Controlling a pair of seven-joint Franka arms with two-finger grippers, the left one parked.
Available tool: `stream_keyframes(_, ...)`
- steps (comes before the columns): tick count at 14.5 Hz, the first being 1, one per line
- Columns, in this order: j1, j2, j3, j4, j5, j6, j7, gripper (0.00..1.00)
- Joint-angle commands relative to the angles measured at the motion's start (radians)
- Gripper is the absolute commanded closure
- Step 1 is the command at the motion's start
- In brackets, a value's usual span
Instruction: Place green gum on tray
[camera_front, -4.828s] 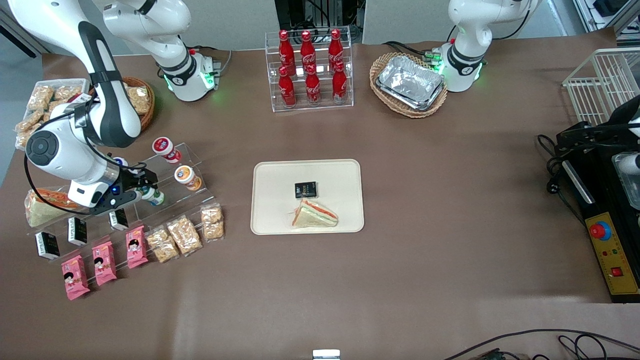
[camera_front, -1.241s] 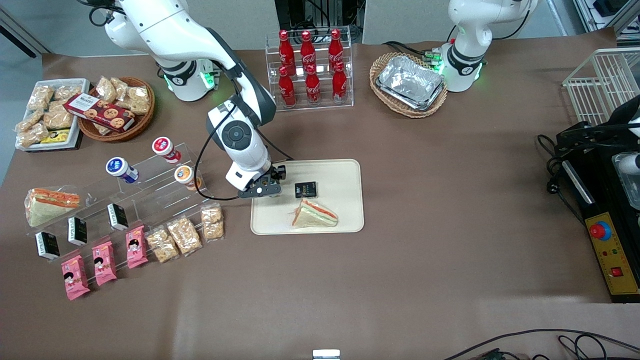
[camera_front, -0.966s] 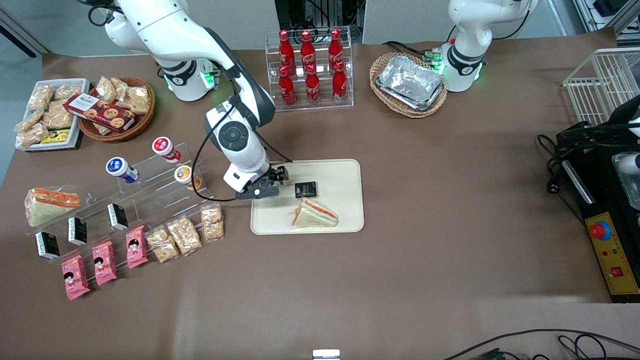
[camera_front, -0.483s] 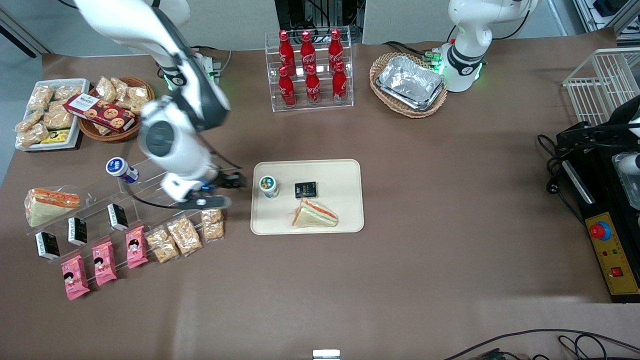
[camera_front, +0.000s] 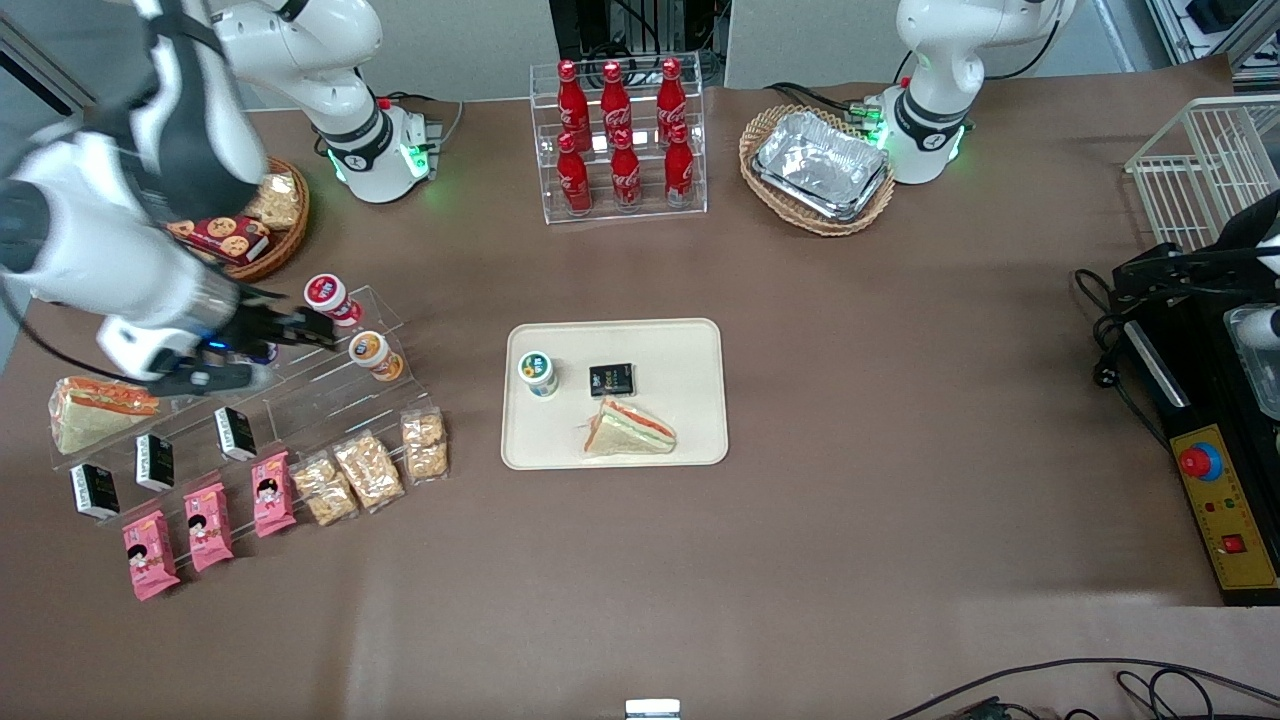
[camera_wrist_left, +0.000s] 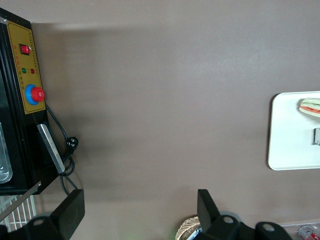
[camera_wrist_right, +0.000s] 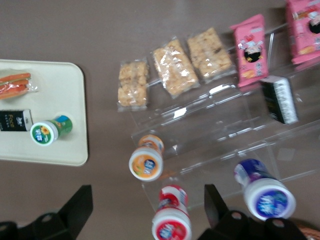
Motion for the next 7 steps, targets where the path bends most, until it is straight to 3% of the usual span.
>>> stream_keyframes(1,-0.055,0.049,0.006,0.194,0.008,-0.165,-0.052,0.0)
stream_keyframes(7,-0.079,0.062,-0.038,0.327,0.002,-0.26,-0.052,0.0)
